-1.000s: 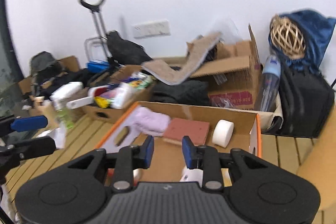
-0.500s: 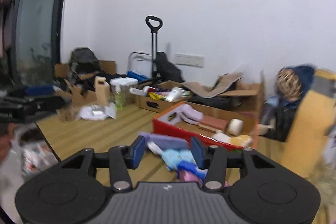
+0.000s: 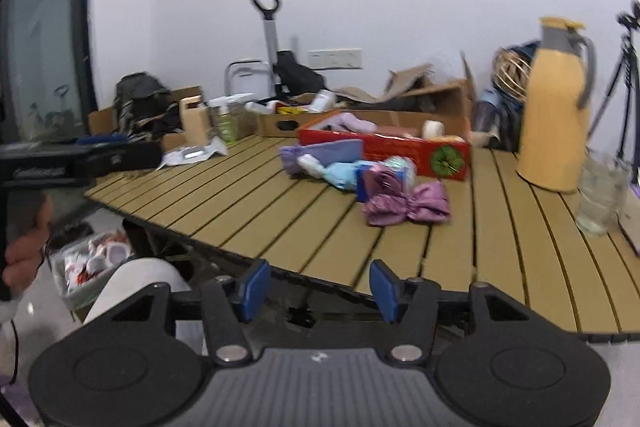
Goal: Organize soft objects
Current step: 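Move both tools back over the pile of soft items, then grasp the pink satin cloth with both tools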
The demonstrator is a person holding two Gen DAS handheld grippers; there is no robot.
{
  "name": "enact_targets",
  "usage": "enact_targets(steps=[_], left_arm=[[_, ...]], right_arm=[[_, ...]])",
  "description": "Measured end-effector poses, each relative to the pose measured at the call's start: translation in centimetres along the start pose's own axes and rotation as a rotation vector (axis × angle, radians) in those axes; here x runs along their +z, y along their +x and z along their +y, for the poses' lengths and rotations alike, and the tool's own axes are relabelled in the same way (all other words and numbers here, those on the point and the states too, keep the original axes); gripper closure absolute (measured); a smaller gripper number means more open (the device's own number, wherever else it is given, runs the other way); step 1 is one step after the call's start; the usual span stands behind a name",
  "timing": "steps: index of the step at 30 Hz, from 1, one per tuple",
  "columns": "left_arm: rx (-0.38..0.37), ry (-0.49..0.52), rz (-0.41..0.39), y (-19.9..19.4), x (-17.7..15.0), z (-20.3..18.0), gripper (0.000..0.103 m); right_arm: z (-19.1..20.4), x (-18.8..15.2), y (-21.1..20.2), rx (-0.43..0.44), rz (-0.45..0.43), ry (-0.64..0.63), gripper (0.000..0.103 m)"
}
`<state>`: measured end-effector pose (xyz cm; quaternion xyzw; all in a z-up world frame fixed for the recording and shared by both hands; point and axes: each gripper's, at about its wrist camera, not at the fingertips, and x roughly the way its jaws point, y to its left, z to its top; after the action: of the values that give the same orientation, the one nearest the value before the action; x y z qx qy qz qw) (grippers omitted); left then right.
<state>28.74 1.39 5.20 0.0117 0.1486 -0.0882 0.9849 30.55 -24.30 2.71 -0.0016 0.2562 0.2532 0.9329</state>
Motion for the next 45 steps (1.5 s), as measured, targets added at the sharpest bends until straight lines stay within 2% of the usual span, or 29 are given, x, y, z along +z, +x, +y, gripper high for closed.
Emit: enact_targets(steps=[2,5,9,13,14,16,17,19,21,24,27,29,31,33,34,35,36,42,45], left_arm=[[-0.009,-0.005,0.018,0.7,-0.2,-0.3,0.005],[-0.056,-0.044,0.062,3.4,-0.1,-0.8,0.004],[-0.099,-0.100,0.087,9.5,1.2,-1.9,0.005],[-0.076,-0.193,0.114,17.3,3.0,-2.9,0.030],[-0.083,-0.218,0.127,19.5,3.5,-3.0,0.041],[-0.075,-0.252,0.158,22.7,3.9,-3.2,0.050],[-0.065,-0.250,0.162,24.2,3.8,-3.4,0.062],[-0.051,-0.240,0.206,25.9,2.9,-3.8,0.067],[-0.082,-0.244,0.262,26.4,1.0,-3.9,0.069],[-0.121,-0.242,0.305,25.8,-1.7,-4.1,0.069],[-0.136,-0.229,0.311,25.5,-2.9,-4.1,0.063],[-0.137,-0.204,0.291,25.5,-2.8,-4.1,0.057],[-0.153,-0.197,0.281,25.8,-2.7,-3.8,0.053],[-0.178,-0.214,0.290,26.5,-2.7,-3.4,0.054],[-0.194,-0.221,0.295,26.8,-2.6,-3.4,0.059],[-0.215,-0.224,0.292,26.9,-2.7,-3.3,0.072],[-0.242,-0.217,0.292,27.1,-2.8,-3.3,0.073],[-0.253,-0.200,0.275,27.4,-3.5,-3.6,0.073],[-0.262,-0.204,0.271,27.2,-3.6,-3.4,0.078]], right_arm=[[-1.0,-0.2,0.9,-0.027,0.006,0.043,0.049],[-2.0,-1.1,2.5,-0.094,0.025,0.074,0.049],[-3.6,-1.7,4.2,-0.114,0.025,0.130,0.050],[-5.7,-1.3,5.3,-0.158,0.009,0.171,0.050],[-6.2,-1.1,5.5,-0.166,0.008,0.179,0.050],[-7.3,-0.7,6.2,-0.182,0.011,0.189,0.050],[-7.8,-0.4,6.5,-0.189,0.013,0.191,0.050],[-8.7,0.5,7.4,-0.190,0.010,0.194,0.050],[-9.5,1.9,8.2,-0.193,-0.007,0.180,0.050],[-10.8,4.5,10.1,-0.174,-0.037,0.164,0.050],[-11.9,7.0,13.8,-0.159,-0.038,0.137,0.050],[-12.4,8.0,16.5,-0.159,-0.018,0.119,0.051],[-13.3,8.4,19.7,-0.172,0.032,0.141,0.060],[-14.5,7.9,22.0,-0.131,0.093,0.214,0.065],[-14.9,7.4,22.7,-0.113,0.121,0.250,0.070],[-15.1,6.8,23.0,-0.101,0.128,0.272,0.071],[-15.1,6.4,23.0,-0.095,0.125,0.286,0.072],[-15.1,5.1,22.3,-0.067,0.122,0.300,0.080],[-15.2,5.1,22.4,-0.058,0.114,0.312,0.082]])
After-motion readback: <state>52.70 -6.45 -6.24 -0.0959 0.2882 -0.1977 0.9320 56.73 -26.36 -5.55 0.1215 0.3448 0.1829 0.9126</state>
